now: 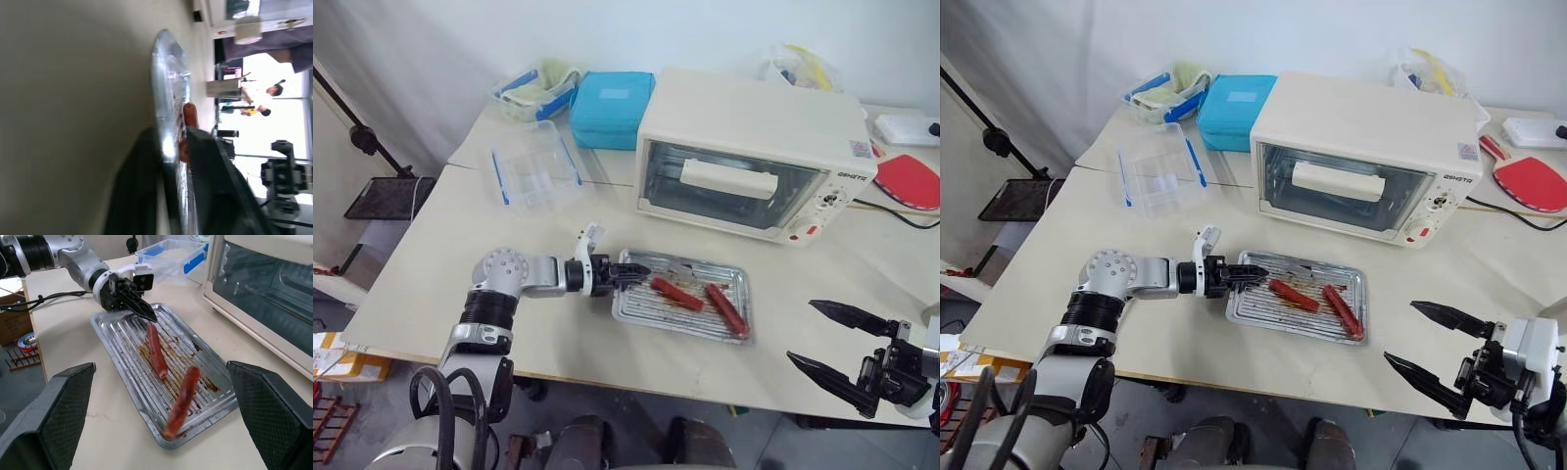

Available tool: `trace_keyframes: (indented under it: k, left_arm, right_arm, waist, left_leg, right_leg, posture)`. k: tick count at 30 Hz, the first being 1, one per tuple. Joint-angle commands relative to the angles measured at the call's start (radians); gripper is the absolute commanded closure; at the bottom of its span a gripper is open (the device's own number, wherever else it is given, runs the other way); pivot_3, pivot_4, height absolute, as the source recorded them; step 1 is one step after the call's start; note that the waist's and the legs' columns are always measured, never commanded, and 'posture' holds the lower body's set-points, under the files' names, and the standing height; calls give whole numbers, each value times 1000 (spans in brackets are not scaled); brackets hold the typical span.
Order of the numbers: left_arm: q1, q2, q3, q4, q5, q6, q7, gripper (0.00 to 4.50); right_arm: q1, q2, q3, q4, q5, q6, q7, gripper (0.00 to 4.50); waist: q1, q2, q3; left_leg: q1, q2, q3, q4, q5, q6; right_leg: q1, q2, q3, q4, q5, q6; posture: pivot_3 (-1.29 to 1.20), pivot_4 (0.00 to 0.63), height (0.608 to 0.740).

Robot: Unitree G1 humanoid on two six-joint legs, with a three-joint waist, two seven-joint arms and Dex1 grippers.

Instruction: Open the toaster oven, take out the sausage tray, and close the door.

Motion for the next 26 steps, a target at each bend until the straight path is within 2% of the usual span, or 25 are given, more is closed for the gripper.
trace_keyframes:
  k: [1,3,6,8,9,11,14,15,18,21,26]
  left_arm:
    - [52,32,26,-75,44,12,-41,2146]
    - [86,67,36,-136,65,-14,-72,1631]
    - [186,204,-34,-310,148,-121,-212,764]
    - [274,292,-56,-415,229,-299,-335,165]
    - [319,339,-58,-461,261,-383,-408,19]
    - [384,401,-52,-511,308,-498,-504,19]
    - [514,480,2,-530,466,-871,-642,19]
    - [554,499,16,-512,526,-1033,-695,19]
    - [612,537,36,-422,652,-1361,-793,19]
    - [618,545,63,-356,666,-1468,-847,19]
    - [622,536,104,-349,641,-1486,-869,19]
  right_arm:
    - [-17,-14,1,-34,15,15,-14,0]
    - [-32,-17,12,-28,11,22,-17,0]
    - [-63,-32,25,0,9,36,-5,0]
    - [-81,-46,30,22,8,41,8,0]
    - [-92,-54,30,36,8,43,17,0]
    - [-107,-66,31,60,5,45,34,0]
    - [-138,-94,32,112,-3,41,70,0]
    - [-148,-103,33,129,-4,41,83,0]
    - [-162,-127,47,164,-19,33,131,0]
    - [-177,-140,60,198,-40,19,171,0]
    - [-231,-143,79,247,-67,6,188,0]
  waist:
    - [-5,0,0]
    - [-17,-1,0]
    - [-45,-1,1]
    - [-53,-1,1]
    - [-60,-1,1]
    - [-62,-1,1]
    - [-66,-1,1]
    - [-66,-1,1]
    - [-55,-1,2]
    - [-44,-1,2]
    - [-46,-1,2]
  left_leg:
    - [0,0,0,0,0,0]
    - [0,0,0,-1,0,0]
    - [1,2,1,-2,1,-1]
    - [3,3,1,-5,2,-3]
    - [6,4,3,-7,3,-5]
    - [12,6,9,-10,0,-10]
    - [12,9,10,-10,-1,-12]
    - [12,10,11,-11,-2,-14]
    - [6,11,10,-11,-4,-14]
    - [-4,11,10,-10,-1,-8]
    - [-4,9,13,-8,-2,-2]
  right_leg:
    - [0,0,0,0,0,0]
    - [0,0,0,0,0,0]
    - [0,2,0,-1,0,0]
    - [0,3,1,0,0,-1]
    - [0,3,2,0,-1,-2]
    - [1,3,6,-1,-3,-5]
    - [-2,0,8,-1,-3,-6]
    - [-3,-1,11,-1,-4,-7]
    - [-9,-2,14,-1,-5,-8]
    - [-18,-2,13,2,-5,-9]
    - [-17,2,3,5,-4,-7]
  posture:
    - [0,150,740]
    - [0,150,740]
    - [0,150,740]
    - [0,150,740]
    - [0,150,740]
    - [0,150,740]
    - [0,150,740]
    - [0,150,740]
    - [0,150,740]
    - [0,150,740]
    - [0,150,740]
